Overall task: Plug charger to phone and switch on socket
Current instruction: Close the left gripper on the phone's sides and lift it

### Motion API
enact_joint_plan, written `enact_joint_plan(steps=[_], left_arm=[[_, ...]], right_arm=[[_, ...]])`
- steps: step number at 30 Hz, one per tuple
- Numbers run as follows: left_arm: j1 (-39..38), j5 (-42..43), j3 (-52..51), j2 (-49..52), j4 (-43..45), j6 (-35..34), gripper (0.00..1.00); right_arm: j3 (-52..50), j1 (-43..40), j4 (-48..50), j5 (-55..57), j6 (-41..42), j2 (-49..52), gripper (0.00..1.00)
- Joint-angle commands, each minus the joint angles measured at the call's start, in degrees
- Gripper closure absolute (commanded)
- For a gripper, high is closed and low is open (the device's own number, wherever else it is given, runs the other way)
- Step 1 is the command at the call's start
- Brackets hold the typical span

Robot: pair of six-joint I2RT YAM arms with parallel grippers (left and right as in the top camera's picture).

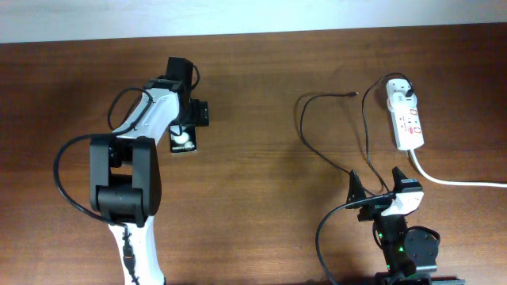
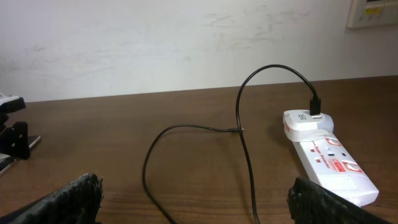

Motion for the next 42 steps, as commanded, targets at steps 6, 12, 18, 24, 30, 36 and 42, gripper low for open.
enact_joint_plan(steps=[6,12,18,24,30,36,42], left_arm=[[3.5,0.8,-6.1,7.9,-2.1,0.8,0.01],[4.5,2.8,-6.1,7.9,-3.3,1.0,0.08],[4.5,4.1,-6.5,7.9,-4.4,1.0,0.09],[4.5,7.5,-8.4,7.9,-4.3,4.8,0.09],[3.3,7.9,-8.4,7.9,-3.1,4.5,0.23],[3.3,7.9,-5.0,7.5,-7.8,3.0,0.28],[3.3,7.9,-3.0,-0.6,-12.0,0.5,0.3]], right_arm=[[-0.4,-0.3,-0.1,0.3,0.1,-0.4,0.01],[-0.4,-0.3,-0.1,0.3,0.1,-0.4,0.01],[-0.4,-0.3,-0.1,0.3,0.1,-0.4,0.01],[-0.4,-0.3,-0.1,0.3,0.1,-0.4,0.01],[-0.4,-0.3,-0.1,0.3,0.1,-0.4,0.01],[-0.4,-0.3,-0.1,0.3,0.1,-0.4,0.01],[-0.4,-0.3,-0.1,0.3,0.1,-0.4,0.01]])
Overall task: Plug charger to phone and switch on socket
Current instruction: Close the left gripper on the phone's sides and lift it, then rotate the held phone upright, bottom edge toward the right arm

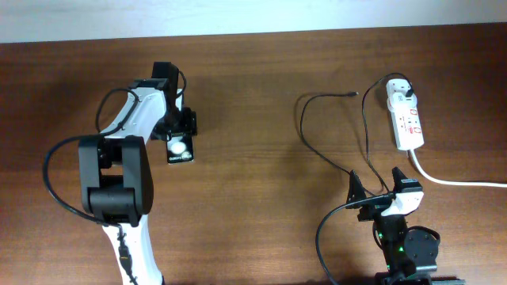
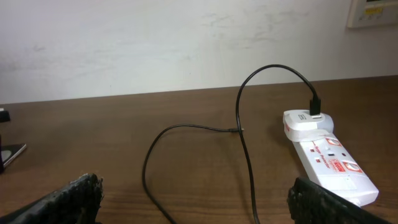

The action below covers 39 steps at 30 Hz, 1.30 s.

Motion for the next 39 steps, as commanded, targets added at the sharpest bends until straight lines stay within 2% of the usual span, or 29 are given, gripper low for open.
enact_joint_plan(steps=[1,4,9,12,16,19,22,24,32,36,39], left_arm=[[-0.3,0.5,-3.3,-2.9,-3.3,-2.0,0.31],[-0.3,4.0,-3.3,-10.1,-4.8,-2.0,0.32],[-0.3,4.3,-3.3,-21.0,-7.8,-3.5,0.34],[-0.3,8.7,-3.3,-28.1,-9.7,-3.5,0.35],[-0.3,9.0,-3.3,-37.7,-12.8,-4.9,0.36],[-0.3,9.7,-3.3,-46.8,-18.4,-7.9,0.35],[-0.3,12.1,-3.3,-52.5,-26.8,-15.1,0.36],[-0.3,20.0,-3.4,-52.9,-28.5,-15.1,0.36],[-0.3,30.6,-11.3,-50.9,-27.6,-15.3,0.35],[-0.3,36.3,-14.1,-44.4,-23.1,-15.3,0.36],[-0.3,38.2,-14.1,-35.1,-20.6,-14.6,0.37]], right_arm=[[-0.4,-0.3,-0.1,0.3,0.1,-0.4,0.01],[-0.4,-0.3,-0.1,0.3,0.1,-0.4,0.01],[-0.4,-0.3,-0.1,0.3,0.1,-0.4,0.01],[-0.4,-0.3,-0.1,0.3,0.1,-0.4,0.01],[-0.4,-0.3,-0.1,0.3,0.1,-0.4,0.01],[-0.4,-0.3,-0.1,0.3,0.1,-0.4,0.01],[-0.4,-0.3,-0.1,0.3,0.1,-0.4,0.01],[-0.4,-0.3,-0.1,0.3,0.1,-0.4,0.01],[-0.4,-0.3,-0.1,0.3,0.1,-0.4,0.01],[-0.4,-0.3,-0.1,0.3,0.1,-0.4,0.01],[-0.4,-0.3,-0.1,0.3,0.1,-0.4,0.01]])
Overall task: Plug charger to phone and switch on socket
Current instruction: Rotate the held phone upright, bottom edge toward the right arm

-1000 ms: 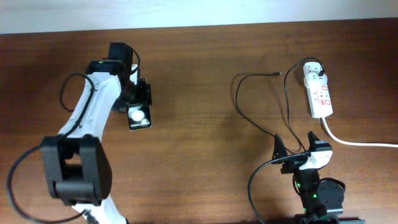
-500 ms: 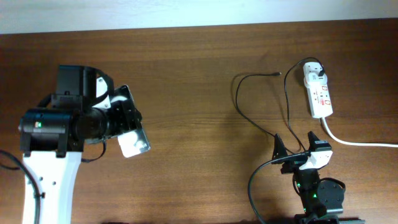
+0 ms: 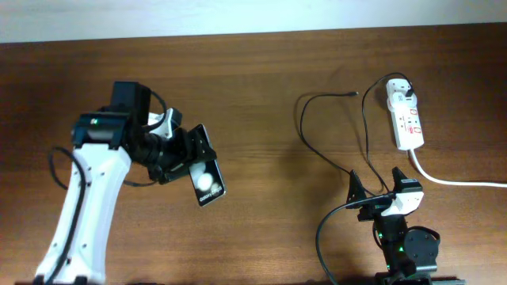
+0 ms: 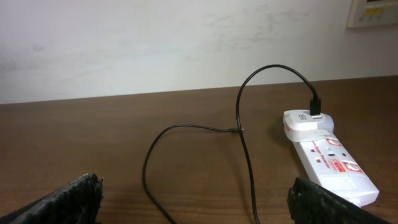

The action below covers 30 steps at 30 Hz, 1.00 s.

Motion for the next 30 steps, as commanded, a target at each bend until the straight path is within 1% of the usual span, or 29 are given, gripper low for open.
enact_joint_plan(steps=[1,4,6,7,8,9,10,11,13,14,15,16,21,23,27,29,30], left_arm=[[-0.2,5.6,0.0,7.8,2.2,0.7,0.37],[-0.2,8.0,0.0,13.8,4.6,0.7,0.39],[-0.2,14.3,0.0,17.6,6.1,1.9,0.39],[-0.2,15.1,0.0,18.4,6.2,1.9,0.4],[-0.2,15.6,0.0,18.7,6.2,1.9,0.4],[-0.2,17.9,0.0,18.7,6.3,1.9,0.41],[-0.2,20.0,0.0,18.7,6.3,1.9,0.4],[-0.2,20.5,0.0,18.7,6.2,1.9,0.41],[-0.2,20.6,0.0,18.7,6.2,1.9,0.41],[-0.2,20.9,0.0,18.7,6.2,1.9,0.4],[-0.2,20.9,0.0,18.7,6.2,1.9,0.41],[-0.2,20.9,0.0,18.7,6.2,1.9,0.4],[-0.2,21.0,0.0,18.7,6.1,1.9,0.41],[-0.2,21.0,0.0,18.7,6.2,1.9,0.41],[-0.2,21.0,0.0,18.7,6.2,1.9,0.41],[-0.2,21.0,0.0,18.7,6.2,1.9,0.41],[-0.2,21.0,0.0,18.7,6.2,1.9,0.41]], right_arm=[[-0.4,-0.3,-0.1,0.3,0.0,-0.4,0.01],[-0.4,-0.3,-0.1,0.3,0.0,-0.4,0.01],[-0.4,-0.3,0.0,0.0,0.1,-0.4,0.01],[-0.4,-0.3,0.1,-2.6,2.2,-0.4,0.01],[-0.4,-0.3,0.3,-4.9,8.0,-0.4,0.01],[-0.4,-0.3,0.6,-9.9,19.9,-0.1,0.01],[-0.4,-0.3,0.9,-13.9,25.7,0.0,0.01],[-0.4,-0.3,1.2,-21.2,31.8,0.1,0.01],[-0.4,-0.3,1.3,-41.3,39.1,0.1,0.01],[-0.4,-0.3,1.3,-48.7,44.0,0.1,0.01],[-0.4,-0.3,1.3,-53.9,48.0,0.1,0.01],[-0.4,-0.3,1.3,-54.6,49.8,0.1,0.01],[-0.4,-0.3,1.3,-52.7,50.1,0.1,0.01],[-0.4,-0.3,1.6,-52.5,43.4,0.1,0.01],[1.7,-0.3,2.3,-50.9,43.0,0.4,0.01],[2.8,-0.3,2.3,-49.6,43.0,2.4,0.01],[3.8,-0.3,2.4,-49.2,42.7,5.3,0.01]])
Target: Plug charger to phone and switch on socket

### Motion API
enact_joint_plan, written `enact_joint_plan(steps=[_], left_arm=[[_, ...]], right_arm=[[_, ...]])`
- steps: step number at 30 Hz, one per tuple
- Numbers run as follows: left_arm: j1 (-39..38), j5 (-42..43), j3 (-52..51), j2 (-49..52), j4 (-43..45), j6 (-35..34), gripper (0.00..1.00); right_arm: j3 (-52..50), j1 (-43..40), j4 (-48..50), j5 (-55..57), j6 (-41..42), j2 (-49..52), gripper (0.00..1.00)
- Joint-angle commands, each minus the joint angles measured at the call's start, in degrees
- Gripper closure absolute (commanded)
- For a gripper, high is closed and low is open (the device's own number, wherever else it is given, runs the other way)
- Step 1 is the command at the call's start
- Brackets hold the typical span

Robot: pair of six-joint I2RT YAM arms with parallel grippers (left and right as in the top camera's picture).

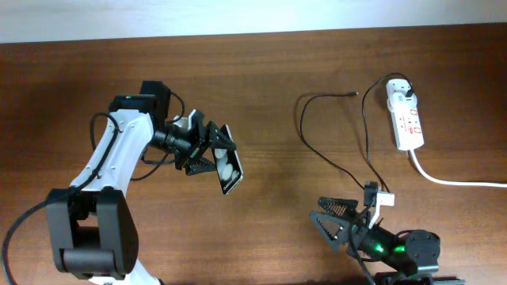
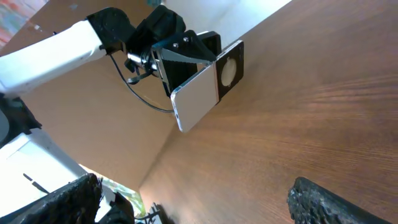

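Note:
The phone (image 1: 228, 169), white-backed with a round ring on it, is held tilted above the table left of centre, my left gripper (image 1: 212, 154) shut on its sides. In the right wrist view the phone (image 2: 208, 84) and left gripper (image 2: 186, 53) show at upper left. The black charger cable (image 1: 305, 134) loops over the table, its free plug (image 1: 351, 95) lying at the far side. Its other end sits in an adapter (image 1: 398, 93) on the white power strip (image 1: 406, 119). My right gripper (image 1: 325, 218) stands open and empty near the front edge, pointing left toward the phone.
A white mains cord (image 1: 451, 180) runs from the power strip off the right edge. The wooden table (image 1: 261, 71) ends at a white wall at the back. The right arm's base (image 1: 416, 249) sits at the front edge.
My left gripper has carried the phone a little right and farther back. The right arm has turned from facing the power strip to facing left, its view now rolled and showing the phone.
My left gripper was at the phone at the far left of the table, and stayed there a moment later. Then the phone hung lifted, nearer the middle. Now it is held closer to centre, and the right gripper, still open throughout, has swung toward it.

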Motion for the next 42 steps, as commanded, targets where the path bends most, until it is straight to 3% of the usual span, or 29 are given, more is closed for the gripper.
enact_joint_plan(steps=[1,5,8,10,12,17,18,22,29,33,39,42], left_arm=[[-0.1,2.8,0.1,0.0,0.0,1.2,0.41],[-0.1,2.8,0.1,0.0,0.0,1.1,0.41],[-0.1,2.8,0.1,0.0,0.0,1.1,0.41],[-0.1,2.8,0.1,0.0,0.0,1.2,0.41],[-0.1,2.8,0.1,0.0,0.0,1.1,0.41],[-0.1,2.8,0.1,0.0,-0.2,1.1,0.41],[-0.1,2.8,0.1,0.0,-0.2,1.1,0.41],[-0.1,2.8,0.1,0.0,-0.1,1.1,0.41],[-0.1,2.8,0.1,0.0,-0.1,1.1,0.41],[-0.1,2.8,0.1,0.0,-0.1,1.1,0.41],[-0.1,2.8,0.1,0.0,-0.1,1.1,0.41],[-0.1,2.8,0.1,0.0,-0.1,1.1,0.41]], right_arm=[[3.9,-0.3,0.3,1.6,-2.4,6.1,0.01],[14.2,-0.3,-0.4,4.0,-9.1,23.1,0.04],[24.2,1.0,-7.2,7.6,-12.1,32.9,0.06],[29.5,6.8,-10.3,14.4,-14.3,37.6,0.07],[34.1,19.1,-14.2,28.9,-14.4,41.9,0.11],[34.6,40.7,-12.1,54.3,-13.9,45.4,0.12],[34.6,45.1,-11.0,60.6,-10.0,47.3,0.12],[34.6,54.9,1.1,64.1,-6.5,56.5,0.14],[34.7,59.4,14.0,73.9,4.2,69.1,0.21],[35.1,59.4,19.0,74.9,4.1,72.1,0.23],[36.2,59.4,21.7,80.2,7.0,75.2,0.42],[37.6,59.4,22.1,79.9,6.9,78.9,0.45]])
